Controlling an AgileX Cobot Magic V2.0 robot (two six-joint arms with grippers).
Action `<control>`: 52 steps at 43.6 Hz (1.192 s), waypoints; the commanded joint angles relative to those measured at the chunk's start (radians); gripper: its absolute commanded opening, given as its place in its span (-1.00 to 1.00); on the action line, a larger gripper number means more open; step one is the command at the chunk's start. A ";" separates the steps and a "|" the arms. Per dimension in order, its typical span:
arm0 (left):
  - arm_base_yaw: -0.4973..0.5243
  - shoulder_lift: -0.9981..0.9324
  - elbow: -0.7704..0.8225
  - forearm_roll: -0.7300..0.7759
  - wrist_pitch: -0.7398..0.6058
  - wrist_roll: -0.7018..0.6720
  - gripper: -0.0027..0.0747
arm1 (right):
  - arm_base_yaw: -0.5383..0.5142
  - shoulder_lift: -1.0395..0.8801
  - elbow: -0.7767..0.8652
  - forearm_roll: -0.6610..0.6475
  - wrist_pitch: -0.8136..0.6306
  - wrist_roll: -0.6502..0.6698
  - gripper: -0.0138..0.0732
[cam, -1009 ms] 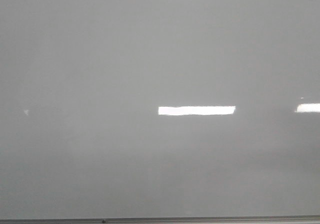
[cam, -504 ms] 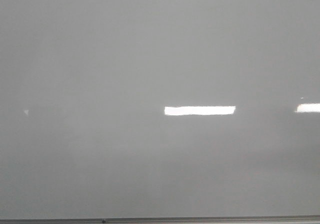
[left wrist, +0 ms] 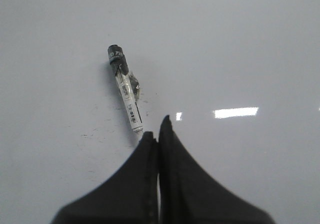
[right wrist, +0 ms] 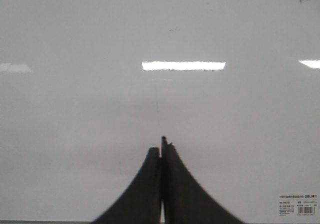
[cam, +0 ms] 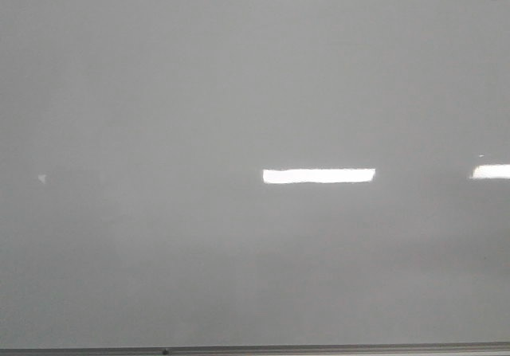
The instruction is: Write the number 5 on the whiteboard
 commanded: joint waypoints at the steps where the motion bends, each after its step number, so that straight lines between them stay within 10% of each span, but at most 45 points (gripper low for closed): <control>1: -0.007 -0.013 0.006 -0.001 -0.087 -0.009 -0.98 | -0.007 -0.019 -0.015 0.003 -0.086 -0.009 -0.84; 15: -0.007 -0.013 -0.035 -0.001 -0.241 -0.009 -0.98 | -0.007 -0.019 -0.050 0.017 -0.284 0.007 -0.84; 29: -0.007 0.188 -0.388 0.034 0.113 -0.005 -0.98 | -0.007 0.157 -0.403 0.021 0.000 0.007 -0.84; 45: -0.007 0.320 -0.420 0.025 0.126 -0.005 -0.97 | -0.007 0.320 -0.491 0.021 0.058 0.007 -0.84; 52: -0.007 0.320 -0.420 0.025 0.126 -0.005 -0.50 | -0.007 0.320 -0.491 0.021 0.064 0.007 -0.68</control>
